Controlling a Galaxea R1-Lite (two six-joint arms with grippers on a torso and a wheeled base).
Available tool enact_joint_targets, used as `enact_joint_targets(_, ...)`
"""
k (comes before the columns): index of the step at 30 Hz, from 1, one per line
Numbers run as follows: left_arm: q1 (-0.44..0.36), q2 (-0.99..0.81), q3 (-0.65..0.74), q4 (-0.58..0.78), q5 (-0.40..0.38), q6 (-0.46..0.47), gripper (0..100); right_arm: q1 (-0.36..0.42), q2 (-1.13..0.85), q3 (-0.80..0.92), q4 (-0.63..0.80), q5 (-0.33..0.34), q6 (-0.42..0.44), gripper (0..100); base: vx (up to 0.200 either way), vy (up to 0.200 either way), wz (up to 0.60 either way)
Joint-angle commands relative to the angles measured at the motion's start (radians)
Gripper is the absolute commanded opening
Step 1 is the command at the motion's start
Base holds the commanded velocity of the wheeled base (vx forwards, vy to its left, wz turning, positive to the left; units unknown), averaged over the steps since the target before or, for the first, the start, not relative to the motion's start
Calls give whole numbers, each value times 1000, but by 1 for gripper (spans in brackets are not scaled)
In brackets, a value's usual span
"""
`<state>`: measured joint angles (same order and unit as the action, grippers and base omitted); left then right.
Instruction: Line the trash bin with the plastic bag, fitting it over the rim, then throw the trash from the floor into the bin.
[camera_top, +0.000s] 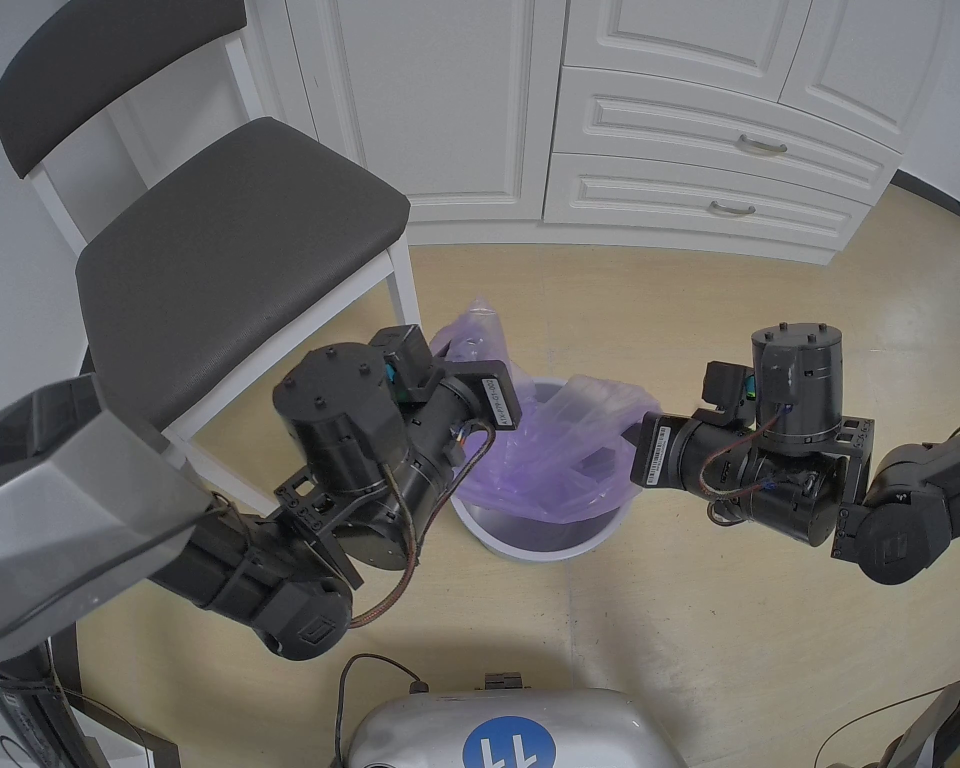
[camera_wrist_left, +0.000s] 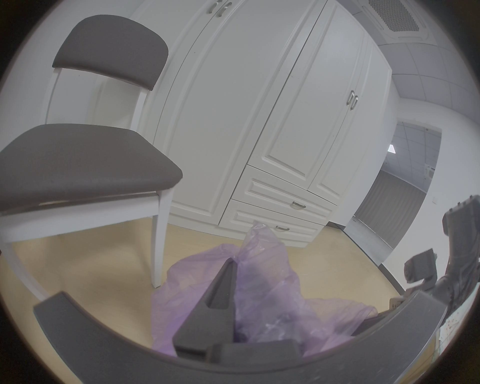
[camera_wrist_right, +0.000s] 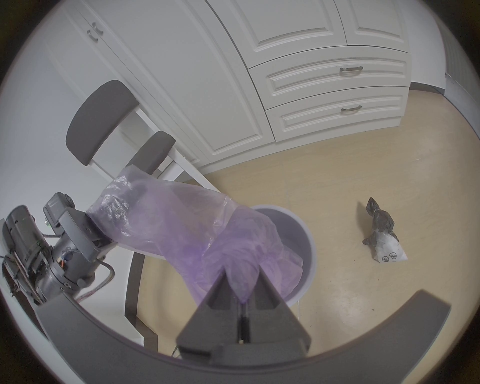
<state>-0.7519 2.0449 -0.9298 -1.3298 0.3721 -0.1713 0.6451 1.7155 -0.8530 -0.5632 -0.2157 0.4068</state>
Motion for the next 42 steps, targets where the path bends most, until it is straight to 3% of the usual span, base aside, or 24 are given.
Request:
enact_joint_targets(1,-17,61,-23,-16,1,-2,0,-9,-36,3,-3,1,-6,0,0,0,0)
enact_joint_targets(12,-52,77,-15,-12,1,-20,0,-9,-53,12,-1,4,-10,0,0,0,0)
enact_joint_targets(16,-43,164,-38,3,-4,-83,0,-9,-14,9,6,15,-5,0,0,0,0)
enact_joint_targets(23,-46,228,-53,9,-9,-108,0,-9,12,8,5,16,0,0,0,0,0)
enact_joint_targets(36,42,445,-337,113,-13,-266,0,-9,84,-29,-4,6,27,0,0,0,0)
enact_joint_targets(42,19,390,-317,130,-12,-298,0,16,-47,2,19,4,12,0,0,0,0)
